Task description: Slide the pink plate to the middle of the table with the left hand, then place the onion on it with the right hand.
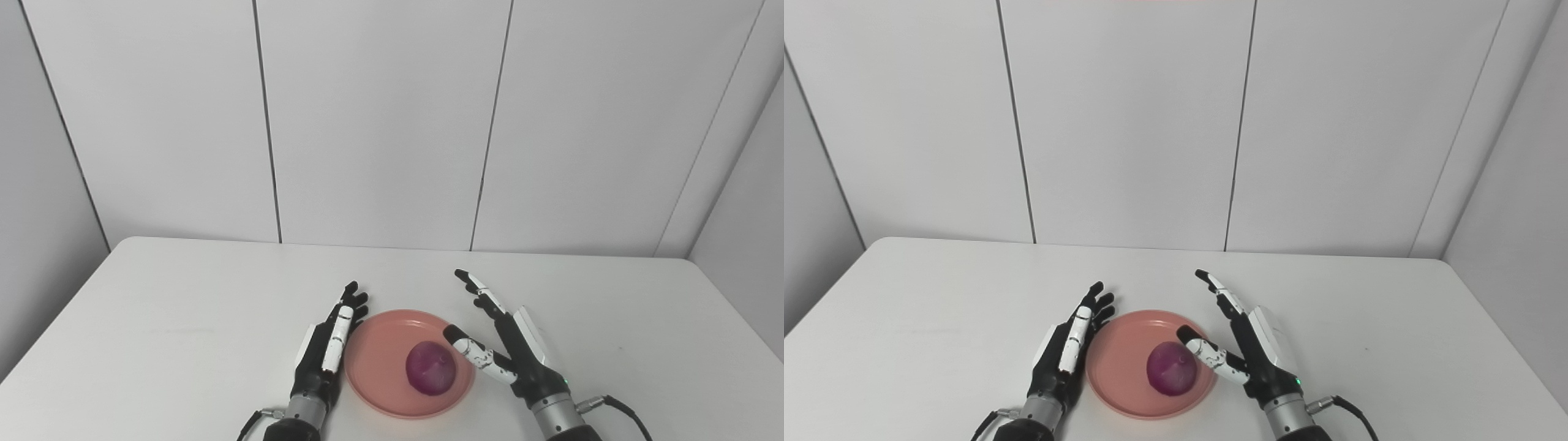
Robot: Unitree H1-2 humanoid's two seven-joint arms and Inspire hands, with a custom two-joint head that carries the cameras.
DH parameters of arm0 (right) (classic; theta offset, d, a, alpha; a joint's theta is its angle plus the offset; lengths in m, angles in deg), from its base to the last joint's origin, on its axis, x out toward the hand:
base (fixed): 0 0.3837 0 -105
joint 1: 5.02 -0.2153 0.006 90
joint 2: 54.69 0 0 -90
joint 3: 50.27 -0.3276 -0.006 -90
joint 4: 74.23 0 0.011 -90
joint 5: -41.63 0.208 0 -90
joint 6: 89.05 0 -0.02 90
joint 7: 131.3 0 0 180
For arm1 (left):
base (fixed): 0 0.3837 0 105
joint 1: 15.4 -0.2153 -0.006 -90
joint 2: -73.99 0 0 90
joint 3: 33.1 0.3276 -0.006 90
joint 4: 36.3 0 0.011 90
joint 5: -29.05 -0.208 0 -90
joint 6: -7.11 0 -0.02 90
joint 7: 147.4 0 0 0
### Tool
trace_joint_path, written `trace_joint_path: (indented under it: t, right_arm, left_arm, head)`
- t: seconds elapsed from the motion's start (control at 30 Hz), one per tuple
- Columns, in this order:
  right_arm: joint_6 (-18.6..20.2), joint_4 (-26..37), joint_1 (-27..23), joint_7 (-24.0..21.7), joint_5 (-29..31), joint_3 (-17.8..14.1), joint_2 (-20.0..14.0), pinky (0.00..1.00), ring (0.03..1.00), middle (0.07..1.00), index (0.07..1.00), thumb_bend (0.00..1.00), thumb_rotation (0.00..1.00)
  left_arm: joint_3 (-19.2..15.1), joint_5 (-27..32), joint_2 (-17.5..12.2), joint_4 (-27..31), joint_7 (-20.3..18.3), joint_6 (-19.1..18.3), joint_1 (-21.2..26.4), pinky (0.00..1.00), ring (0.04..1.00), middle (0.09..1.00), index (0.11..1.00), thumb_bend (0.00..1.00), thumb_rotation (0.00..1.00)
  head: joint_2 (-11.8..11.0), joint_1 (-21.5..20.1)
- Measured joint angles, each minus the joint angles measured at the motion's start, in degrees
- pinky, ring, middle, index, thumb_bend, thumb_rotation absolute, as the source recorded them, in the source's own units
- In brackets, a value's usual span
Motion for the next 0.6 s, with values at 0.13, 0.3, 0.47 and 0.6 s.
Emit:
trace_joint_path:
  t: [0.13,0.3,0.47,0.6]
  right_arm:
    - [0.0,-1.8,0.4,-0.6,3.6,-2.3,0.1,0.84,0.897,0.915,0.919,0.7,0.99]
    - [0.0,-5.2,0.4,-2.2,8.5,-3.9,0.4,0.88,0.911,0.907,0.915,0.74,1.0]
    - [0.0,-6.4,-0.4,-2.6,10.1,-4.5,0.6,0.88,0.91,0.906,0.917,0.73,1.0]
    - [0.0,-7.4,-1.0,-2.9,10.8,-4.6,0.8,0.89,0.914,0.913,0.924,0.71,1.0]
  left_arm:
    - [-0.4,0.0,0.0,0.0,-0.2,0.0,0.0,0.95,0.948,0.947,0.945,0.51,1.0]
    - [-0.6,0.0,-0.4,-0.1,-0.6,0.1,0.1,0.98,0.964,0.958,0.949,0.53,1.0]
    - [-0.6,0.0,-1.0,-0.4,-1.0,0.1,0.3,0.98,0.961,0.956,0.947,0.53,1.0]
    - [-0.8,0.0,-1.2,-0.4,-1.3,0.1,0.3,0.97,0.958,0.95,0.944,0.53,1.0]
  head:
    - [0.1,-0.1]
    - [-0.1,-0.3]
    - [-0.1,-0.4]
    - [-0.1,-0.5]
